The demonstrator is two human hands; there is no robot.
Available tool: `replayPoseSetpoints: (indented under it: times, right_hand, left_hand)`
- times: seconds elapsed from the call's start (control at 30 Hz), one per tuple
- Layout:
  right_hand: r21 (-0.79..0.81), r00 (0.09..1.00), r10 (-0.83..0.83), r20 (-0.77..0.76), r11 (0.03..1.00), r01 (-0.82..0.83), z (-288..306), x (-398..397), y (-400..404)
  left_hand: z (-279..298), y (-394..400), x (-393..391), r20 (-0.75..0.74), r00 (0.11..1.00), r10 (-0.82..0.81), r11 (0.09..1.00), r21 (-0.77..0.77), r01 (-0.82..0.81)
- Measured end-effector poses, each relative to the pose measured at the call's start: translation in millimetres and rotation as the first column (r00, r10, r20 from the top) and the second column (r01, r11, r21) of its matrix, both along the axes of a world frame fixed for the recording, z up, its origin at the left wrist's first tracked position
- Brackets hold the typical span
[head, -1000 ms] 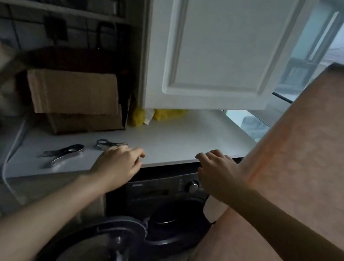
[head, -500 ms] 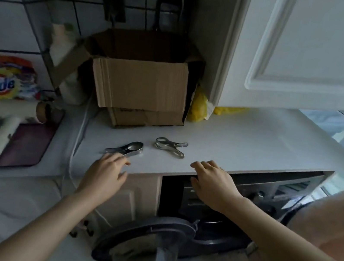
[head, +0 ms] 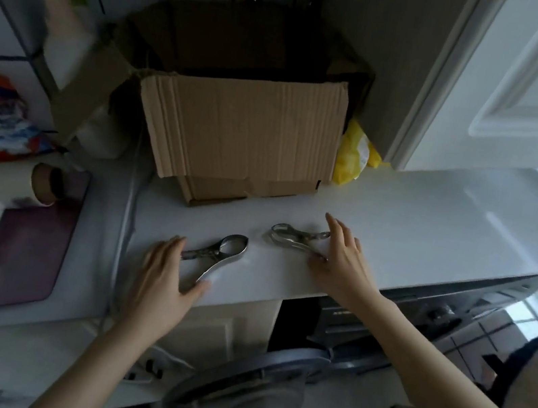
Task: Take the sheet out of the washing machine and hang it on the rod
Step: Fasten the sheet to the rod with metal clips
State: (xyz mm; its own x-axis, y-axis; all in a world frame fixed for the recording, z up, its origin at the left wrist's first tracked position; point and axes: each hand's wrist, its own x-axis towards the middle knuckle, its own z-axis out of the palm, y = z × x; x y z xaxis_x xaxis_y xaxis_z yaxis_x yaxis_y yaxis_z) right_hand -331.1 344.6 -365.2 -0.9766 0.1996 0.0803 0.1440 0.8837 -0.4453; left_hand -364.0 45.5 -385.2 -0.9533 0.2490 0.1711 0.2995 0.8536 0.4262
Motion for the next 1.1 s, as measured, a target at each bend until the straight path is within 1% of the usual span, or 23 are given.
replayPoseSetpoints:
  times: [0.17,0.3,0.37,0.47,0.57,0.67,0.77,0.9,1.0,1.1]
  right_hand:
    - [-0.019,0.997,-0.049,-0.058,0.999,0.048,-16.9,-0.6,3.3]
    - [0.032,0.99,-0.03,-0.137,0.999,0.034,-25.9,2.1,3.2]
    - [0.03,0.988,-0.024,-0.153,0.999,0.029,-26.1,2.5,3.3]
    - [-0.046,0.986,-0.028,-0.165,0.999,0.02,-23.0,4.0,4.9]
    - [-0.171,0.986,-0.061,-0.155,0.985,0.034,-17.9,12.8,4.3]
    - [-0.282,0.968,-0.144,-0.206,0.956,0.082,-10.7,28.0,0.7]
    - [-0.41,0.943,-0.224,-0.247,0.906,0.108,-4.3,46.2,-0.8]
    - [-0.539,0.908,-0.33,-0.256,0.829,0.15,6.9,71.2,-0.4]
    - [-0.574,0.885,-0.401,-0.235,0.793,0.206,14.4,92.8,2.9]
    - [-0.552,0.844,-0.477,-0.244,0.784,0.284,21.3,118.8,6.0]
  left_hand:
    - [-7.4,-1.8,2.3,0.044,0.998,0.039,0.995,0.093,-0.042]
    - [-7.7,-0.3,5.8,-0.007,0.999,0.052,0.983,0.175,-0.05]
    - [-2.7,5.3,8.0,-0.004,0.995,0.096,0.964,0.25,-0.092]
    - [5.5,17.0,12.1,0.029,0.984,0.175,0.912,0.372,-0.173]
    - [14.6,27.7,14.5,0.069,0.979,0.194,0.844,0.496,-0.202]
    - [31.0,41.3,14.3,0.082,0.989,0.126,0.798,0.584,-0.15]
    - [50.2,62.6,17.0,0.078,0.997,-0.009,0.773,0.633,-0.043]
    - [67.7,93.1,22.7,0.1,0.976,-0.193,0.693,0.718,0.064]
    - [70.2,111.8,29.2,0.092,0.957,-0.274,0.657,0.745,0.117]
    - [69.0,126.8,37.3,0.12,0.931,-0.345,0.629,0.766,0.134]
